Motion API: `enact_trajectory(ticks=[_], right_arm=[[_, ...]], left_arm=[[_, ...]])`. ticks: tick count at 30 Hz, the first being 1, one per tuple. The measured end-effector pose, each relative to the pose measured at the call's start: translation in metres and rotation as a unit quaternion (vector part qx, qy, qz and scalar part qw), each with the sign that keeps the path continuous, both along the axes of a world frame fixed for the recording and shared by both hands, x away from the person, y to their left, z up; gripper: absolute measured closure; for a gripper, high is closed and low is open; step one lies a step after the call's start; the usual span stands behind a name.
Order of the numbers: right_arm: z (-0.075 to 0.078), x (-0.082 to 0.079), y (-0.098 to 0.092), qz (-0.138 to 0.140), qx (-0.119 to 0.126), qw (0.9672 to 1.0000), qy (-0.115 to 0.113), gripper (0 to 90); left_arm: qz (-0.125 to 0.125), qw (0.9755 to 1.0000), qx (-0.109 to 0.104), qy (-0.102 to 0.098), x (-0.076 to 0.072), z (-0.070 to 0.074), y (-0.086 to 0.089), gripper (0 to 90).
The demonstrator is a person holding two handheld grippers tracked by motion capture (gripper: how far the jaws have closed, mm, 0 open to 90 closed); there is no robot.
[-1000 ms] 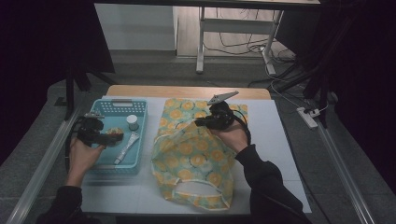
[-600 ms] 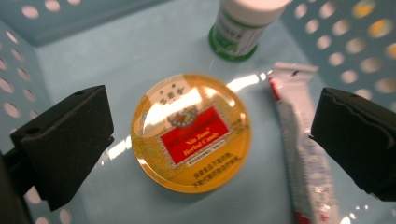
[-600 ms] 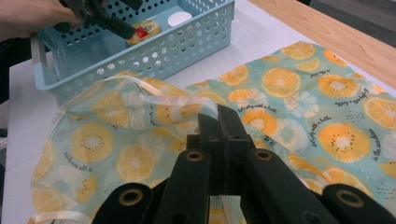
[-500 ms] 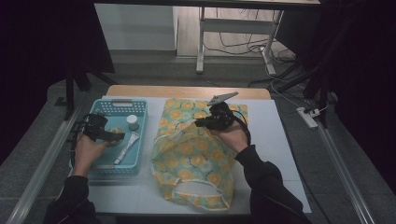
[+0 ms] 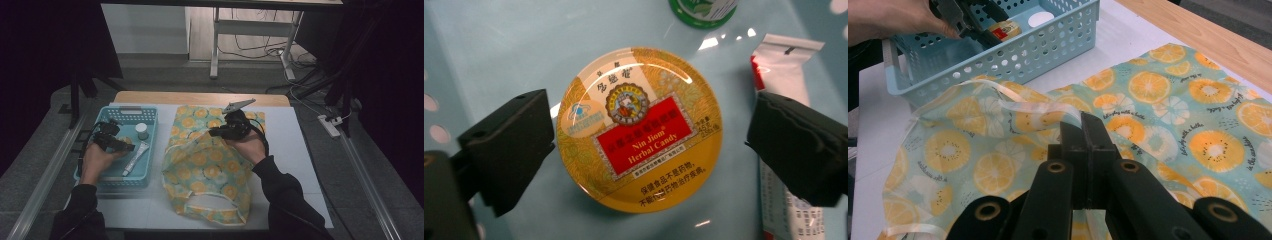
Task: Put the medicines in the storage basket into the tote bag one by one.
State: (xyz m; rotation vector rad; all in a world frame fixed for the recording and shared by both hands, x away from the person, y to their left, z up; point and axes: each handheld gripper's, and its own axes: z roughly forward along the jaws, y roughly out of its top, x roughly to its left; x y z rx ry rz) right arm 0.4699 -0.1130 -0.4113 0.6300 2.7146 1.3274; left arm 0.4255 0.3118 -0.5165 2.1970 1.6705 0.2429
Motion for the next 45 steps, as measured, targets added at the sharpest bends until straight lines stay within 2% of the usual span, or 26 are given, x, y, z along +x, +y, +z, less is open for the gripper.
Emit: enact_trajectory(ticks=[4, 15, 23, 33, 41, 45], right_arm=[[-0.001, 0.000, 0.000, 0.000, 0.000, 1.0000, 0.001, 90.0], [-0.003, 0.000, -0.003, -0.003, 0.003, 1.0000, 0.002, 90.0], [-0.002, 0.001, -0.003, -0.004, 0.006, 1.0000, 0.000, 90.0], [-0.002, 0.001, -0.003, -0.005, 0.008, 1.0000, 0.002, 90.0], [-0.002, 0.001, -0.004, -0.006, 0.009, 0.9999, 0.001, 90.0], [-0.003, 0.002, -0.003, -0.006, 0.008, 0.9999, 0.001, 90.0]], left_arm=[[0.006, 0.9999, 0.001, 0.009, 0.000, -0.001, 0.001, 19.2], [0.015, 0.9996, 0.006, 0.023, 0.002, 0.001, -0.001, 20.2], [0.026, 0.9995, -0.016, -0.008, -0.004, 0.010, 0.002, 20.4], [0.010, 0.9986, -0.036, -0.038, -0.010, 0.022, 0.006, 20.4], [-0.009, 0.9965, -0.058, -0.059, -0.022, 0.039, 0.010, 20.5], [-0.020, 0.9945, -0.069, -0.076, -0.029, 0.048, 0.007, 20.6]])
